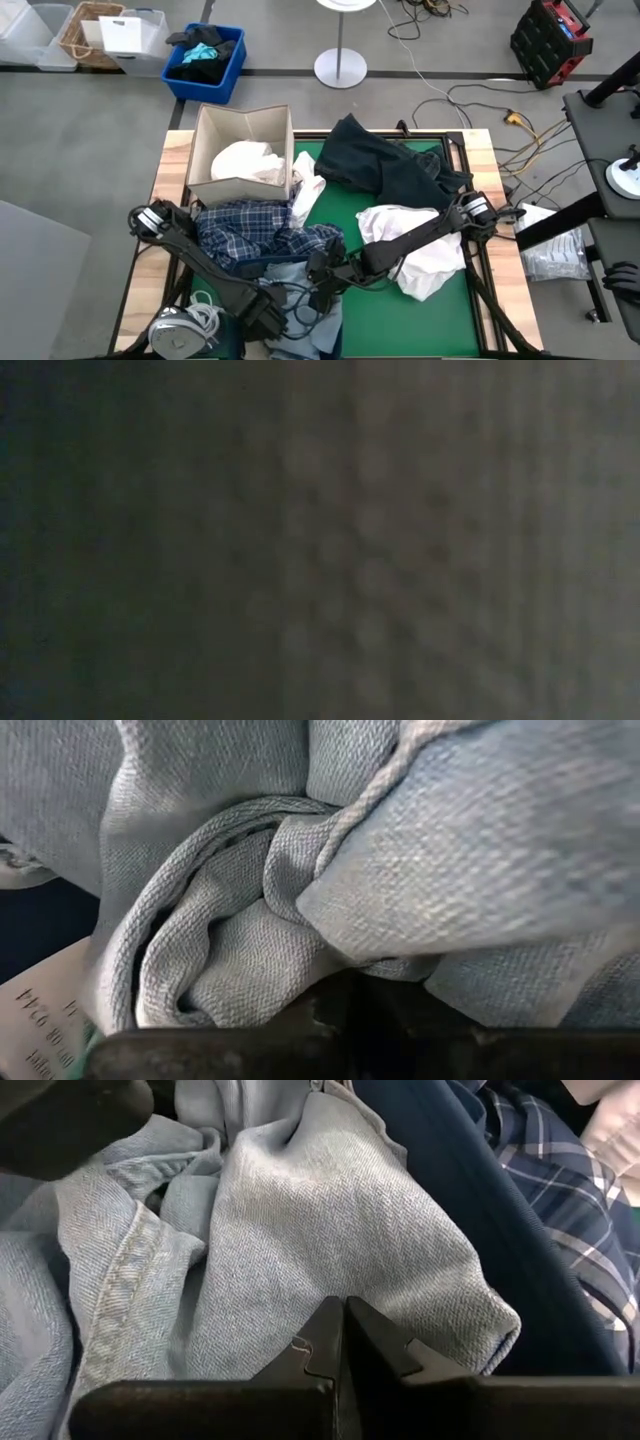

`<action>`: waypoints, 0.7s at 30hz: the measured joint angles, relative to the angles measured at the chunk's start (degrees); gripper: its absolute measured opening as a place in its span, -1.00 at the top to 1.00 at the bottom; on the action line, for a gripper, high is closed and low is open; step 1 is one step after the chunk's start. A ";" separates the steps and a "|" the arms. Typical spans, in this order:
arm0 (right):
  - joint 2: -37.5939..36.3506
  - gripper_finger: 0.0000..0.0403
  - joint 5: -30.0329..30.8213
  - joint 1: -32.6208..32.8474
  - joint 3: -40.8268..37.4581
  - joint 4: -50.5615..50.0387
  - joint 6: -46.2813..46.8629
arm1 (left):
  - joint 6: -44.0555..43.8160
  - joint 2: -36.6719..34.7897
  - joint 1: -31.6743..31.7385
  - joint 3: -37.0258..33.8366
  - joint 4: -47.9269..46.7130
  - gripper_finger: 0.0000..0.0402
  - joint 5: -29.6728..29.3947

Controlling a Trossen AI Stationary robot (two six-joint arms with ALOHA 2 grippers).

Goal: Sort clothes
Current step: Put the light blue pants into the blue laundry organizer

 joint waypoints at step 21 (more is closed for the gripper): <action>-0.67 0.94 1.48 0.00 11.07 -9.83 -3.79 | 0.63 0.14 -0.57 20.03 -16.81 1.00 -2.51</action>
